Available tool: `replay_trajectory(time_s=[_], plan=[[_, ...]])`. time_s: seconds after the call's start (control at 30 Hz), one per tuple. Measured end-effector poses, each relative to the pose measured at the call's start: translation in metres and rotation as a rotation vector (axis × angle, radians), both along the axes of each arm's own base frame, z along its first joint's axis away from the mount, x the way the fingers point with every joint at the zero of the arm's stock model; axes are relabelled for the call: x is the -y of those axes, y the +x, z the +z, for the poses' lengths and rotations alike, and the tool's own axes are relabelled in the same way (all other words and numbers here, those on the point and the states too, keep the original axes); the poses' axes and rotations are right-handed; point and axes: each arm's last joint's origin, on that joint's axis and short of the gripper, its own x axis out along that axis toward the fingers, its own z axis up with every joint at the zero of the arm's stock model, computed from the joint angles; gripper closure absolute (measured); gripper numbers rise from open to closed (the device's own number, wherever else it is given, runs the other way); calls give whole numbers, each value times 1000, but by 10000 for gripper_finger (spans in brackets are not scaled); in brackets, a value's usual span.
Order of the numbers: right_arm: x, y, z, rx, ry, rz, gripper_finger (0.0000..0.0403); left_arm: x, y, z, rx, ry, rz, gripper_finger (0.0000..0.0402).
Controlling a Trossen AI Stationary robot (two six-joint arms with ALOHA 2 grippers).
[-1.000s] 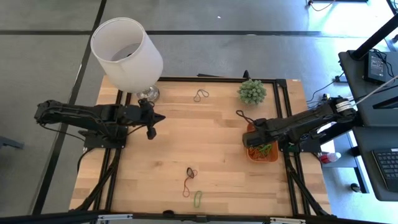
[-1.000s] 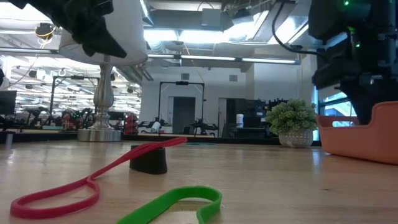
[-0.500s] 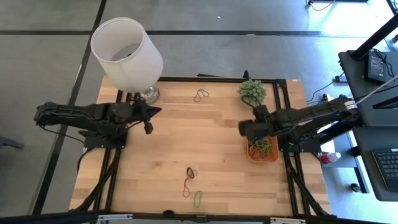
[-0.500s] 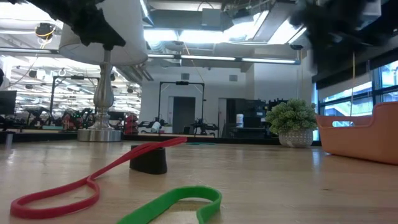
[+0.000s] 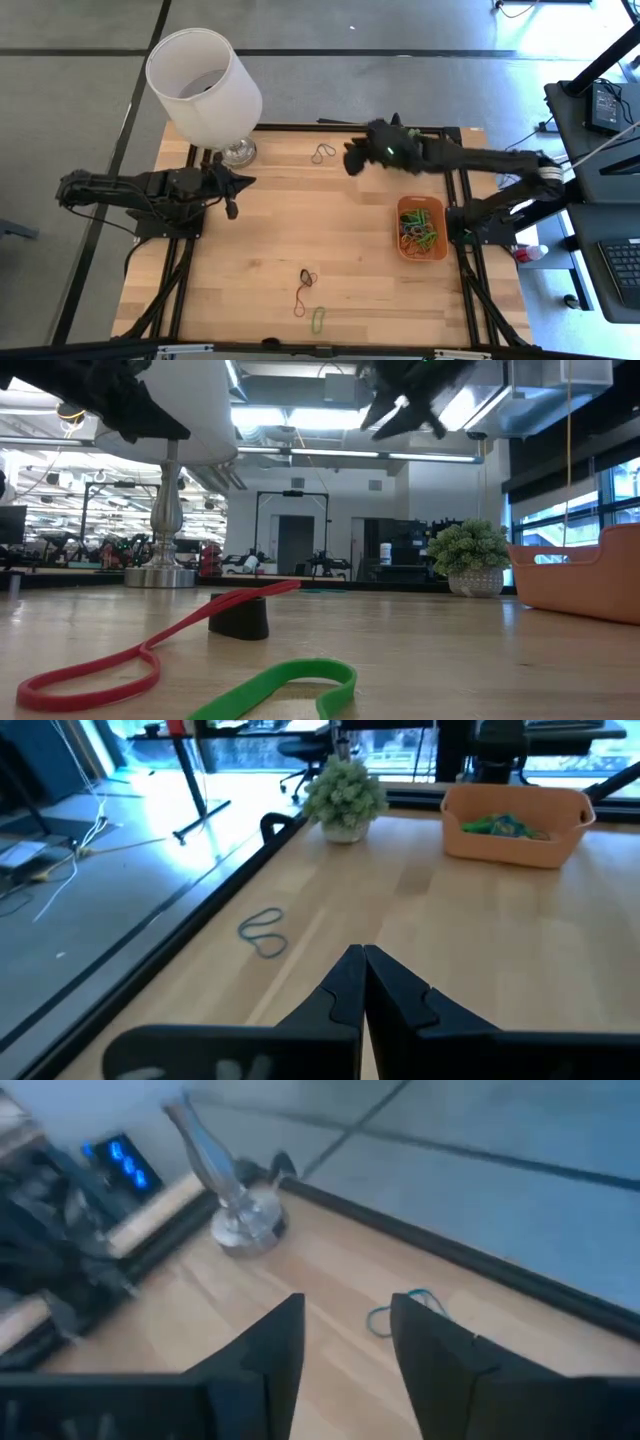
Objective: Pick and place rubber bands into bin
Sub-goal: Put the blue rubber band into the orange bin
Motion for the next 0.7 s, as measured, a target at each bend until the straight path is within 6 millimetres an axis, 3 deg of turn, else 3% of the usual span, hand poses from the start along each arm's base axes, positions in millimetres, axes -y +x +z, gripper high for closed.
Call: replay_trajectory(time_s=[0.17, 0.3, 0.53, 0.7], plan=[[51, 36, -6, -155, 13, 57, 258, -3, -2, 0, 5, -11, 15, 400], [89, 68, -26, -342, 37, 46, 257, -6, -2, 0, 12, -32, 27, 400], [144, 108, -96, -589, 177, -22, 230, -9, -3, -2, 10, -85, 51, 400], [170, 121, -139, -572, 334, -49, 200, -10, -4, -3, 14, -107, 66, 400]])
